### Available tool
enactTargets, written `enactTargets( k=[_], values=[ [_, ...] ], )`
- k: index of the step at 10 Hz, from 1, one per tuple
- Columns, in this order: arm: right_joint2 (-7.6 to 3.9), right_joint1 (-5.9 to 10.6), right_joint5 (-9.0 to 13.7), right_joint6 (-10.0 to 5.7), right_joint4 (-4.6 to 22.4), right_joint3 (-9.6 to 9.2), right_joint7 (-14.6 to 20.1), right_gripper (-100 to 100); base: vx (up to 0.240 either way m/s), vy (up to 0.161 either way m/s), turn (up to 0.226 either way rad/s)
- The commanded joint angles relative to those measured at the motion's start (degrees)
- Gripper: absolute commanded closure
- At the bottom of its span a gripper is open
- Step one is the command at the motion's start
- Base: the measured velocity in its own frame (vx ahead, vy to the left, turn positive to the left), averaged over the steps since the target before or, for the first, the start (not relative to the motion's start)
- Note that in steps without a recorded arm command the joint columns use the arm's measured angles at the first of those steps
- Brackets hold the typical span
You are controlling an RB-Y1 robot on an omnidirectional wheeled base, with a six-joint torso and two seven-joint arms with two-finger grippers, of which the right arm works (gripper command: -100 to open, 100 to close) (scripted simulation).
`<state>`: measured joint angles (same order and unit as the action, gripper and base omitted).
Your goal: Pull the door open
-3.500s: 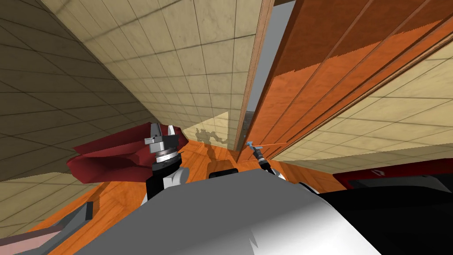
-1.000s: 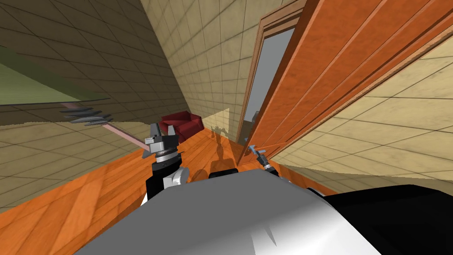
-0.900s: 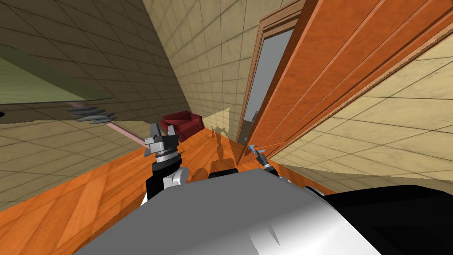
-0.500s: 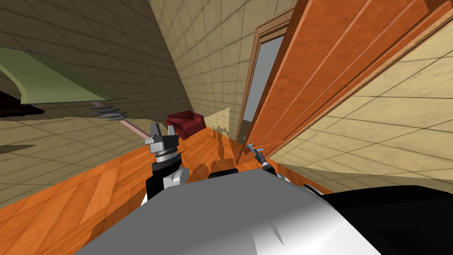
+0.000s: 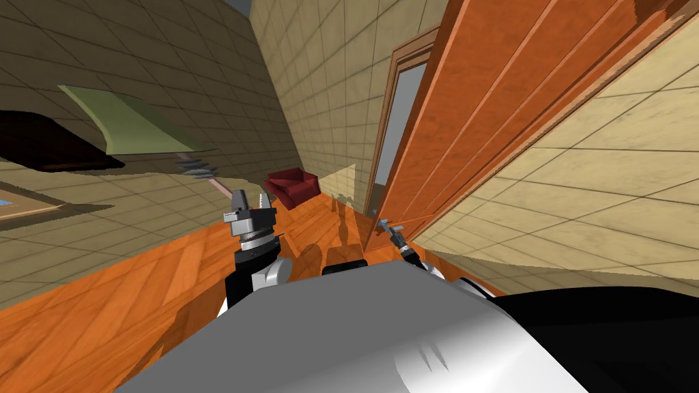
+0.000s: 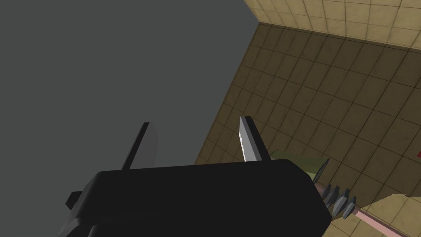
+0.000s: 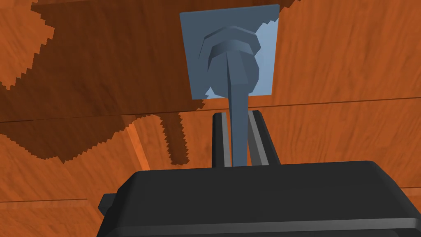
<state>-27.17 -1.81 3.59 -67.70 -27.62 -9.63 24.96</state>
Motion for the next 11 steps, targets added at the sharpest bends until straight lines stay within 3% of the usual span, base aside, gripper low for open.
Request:
enactTargets(
  k=[1, 3, 4, 11],
  values=[
    [0.35, 0.86, -0.33, 0.47, 0.36, -0.28, 0.08, 100, -0.175, -0.083, 0.074],
    [0.56, 1.71, -0.56, 1.16, 0.41, -0.36, 0.02, 100, -0.167, -0.105, 0.071],
    [0.66, 1.67, -0.58, 0.78, 0.85, -0.47, 0.02, 100, -0.069, -0.030, 0.030],
    [-0.53, 0.49, 0.26, -3.21, 3.97, -0.22, 0.95, 100, -0.180, -0.071, 0.208]
  ],
)
